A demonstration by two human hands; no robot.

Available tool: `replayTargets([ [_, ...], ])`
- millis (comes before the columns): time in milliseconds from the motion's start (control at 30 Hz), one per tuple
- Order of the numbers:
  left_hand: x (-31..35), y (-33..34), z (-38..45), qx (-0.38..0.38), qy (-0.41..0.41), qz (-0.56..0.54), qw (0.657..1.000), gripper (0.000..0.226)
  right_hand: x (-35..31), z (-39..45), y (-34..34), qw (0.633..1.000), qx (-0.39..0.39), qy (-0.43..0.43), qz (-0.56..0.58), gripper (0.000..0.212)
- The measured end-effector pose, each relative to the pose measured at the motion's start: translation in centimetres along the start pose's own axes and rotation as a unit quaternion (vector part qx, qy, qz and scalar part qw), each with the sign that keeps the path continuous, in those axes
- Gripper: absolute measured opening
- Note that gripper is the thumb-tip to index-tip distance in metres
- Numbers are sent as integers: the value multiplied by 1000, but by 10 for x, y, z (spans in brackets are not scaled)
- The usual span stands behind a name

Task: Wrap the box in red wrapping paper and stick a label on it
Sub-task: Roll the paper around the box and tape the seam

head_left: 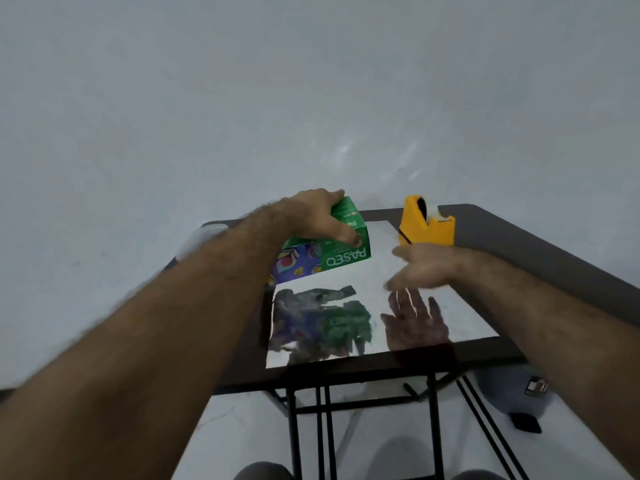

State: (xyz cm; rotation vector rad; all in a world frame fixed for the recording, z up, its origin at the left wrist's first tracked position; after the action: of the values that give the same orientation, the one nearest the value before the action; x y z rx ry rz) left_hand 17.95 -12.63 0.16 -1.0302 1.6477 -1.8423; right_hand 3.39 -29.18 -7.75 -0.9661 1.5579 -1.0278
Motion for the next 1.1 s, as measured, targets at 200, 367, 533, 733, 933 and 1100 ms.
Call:
replayTargets([
  [200,50,28,39,-35,17,32,999,126,18,-18,33,993,-86,-18,-77,79],
  [367,60,63,57,-48,7,40,998,135,17,-19,41,985,-118,-28,-121,113],
  [533,56,66,43,-18,23,14,999,132,16,-21,35,989,-108,-39,-93,103],
  [733,9,38,-24,245,125,-56,960,49,7,-22,24,995,-51,-46,-72,84],
  [933,-38,61,-81,302,181,27,935,31,-26,-27,5,980,42,-7,-195,65],
  [1100,-69,75,-97,193,107,35,975,42,-47,-29,17,972,81,16,-218,61],
])
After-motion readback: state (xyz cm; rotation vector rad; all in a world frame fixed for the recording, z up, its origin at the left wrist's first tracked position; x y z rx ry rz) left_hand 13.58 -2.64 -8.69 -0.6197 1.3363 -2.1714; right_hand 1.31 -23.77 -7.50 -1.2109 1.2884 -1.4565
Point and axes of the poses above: each hand's wrist, its own z-axis towards the middle knuckle, its own y-axis out of the palm, x = y × z, the point moved 5 cm from there along z, towards the middle knuckle, and after that the axes turned 13 degrees about -y, right-handed, at the moved point
